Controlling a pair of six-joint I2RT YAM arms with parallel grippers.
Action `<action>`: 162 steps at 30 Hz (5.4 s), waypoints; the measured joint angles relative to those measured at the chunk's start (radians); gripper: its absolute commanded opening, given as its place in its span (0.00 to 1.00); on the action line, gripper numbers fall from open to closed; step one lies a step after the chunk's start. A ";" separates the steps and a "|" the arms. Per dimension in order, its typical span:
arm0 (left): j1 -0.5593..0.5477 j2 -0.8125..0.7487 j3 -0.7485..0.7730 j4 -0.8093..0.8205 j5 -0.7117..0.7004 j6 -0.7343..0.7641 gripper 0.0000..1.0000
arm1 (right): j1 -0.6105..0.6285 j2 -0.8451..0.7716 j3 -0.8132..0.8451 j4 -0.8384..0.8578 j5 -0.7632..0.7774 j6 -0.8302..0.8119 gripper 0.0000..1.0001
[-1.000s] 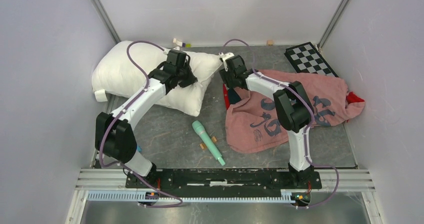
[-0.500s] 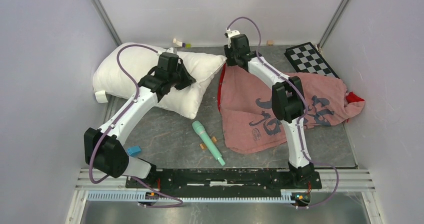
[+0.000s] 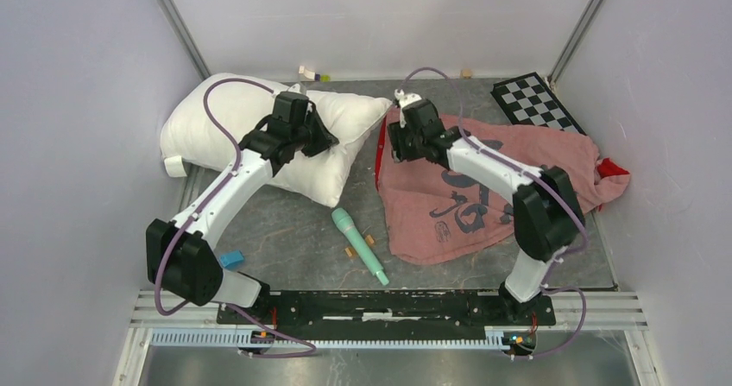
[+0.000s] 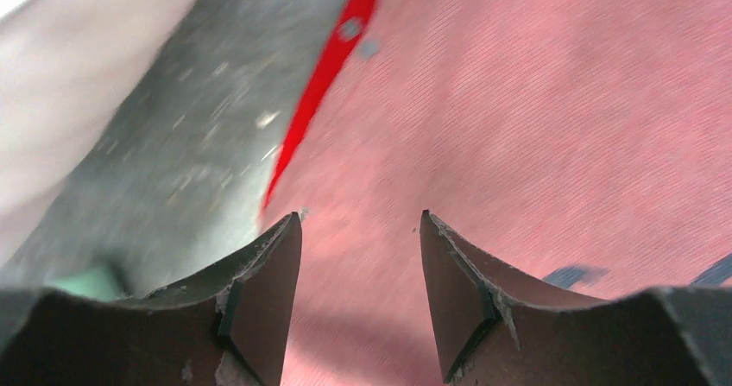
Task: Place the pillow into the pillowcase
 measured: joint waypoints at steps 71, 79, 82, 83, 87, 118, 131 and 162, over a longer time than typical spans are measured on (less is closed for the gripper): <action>-0.141 0.174 0.158 -0.076 -0.080 0.030 0.02 | 0.240 -0.642 -0.521 -0.009 0.241 0.023 0.52; -0.131 0.177 0.165 -0.080 -0.079 0.030 0.02 | 0.416 -0.535 -0.666 0.019 0.226 0.121 0.52; -0.130 0.178 0.166 -0.082 -0.079 0.030 0.03 | 0.446 -0.488 -0.675 0.055 0.211 0.142 0.54; -0.130 0.178 0.166 -0.083 -0.079 0.030 0.02 | 0.453 -0.475 -0.675 0.070 0.209 0.149 0.54; -0.129 0.182 0.166 -0.085 -0.079 0.030 0.02 | 0.467 -0.425 -0.687 0.137 0.191 0.169 0.65; -0.127 0.206 0.165 -0.079 -0.075 0.060 0.02 | 0.518 -0.719 -0.877 0.081 -0.092 0.137 0.74; -0.126 0.206 0.182 -0.099 -0.098 0.076 0.02 | 0.192 -0.414 -0.467 0.193 0.134 0.064 0.62; -0.158 0.117 0.135 -0.243 -0.026 0.287 0.02 | 0.013 -0.309 -0.331 0.217 0.131 0.069 0.00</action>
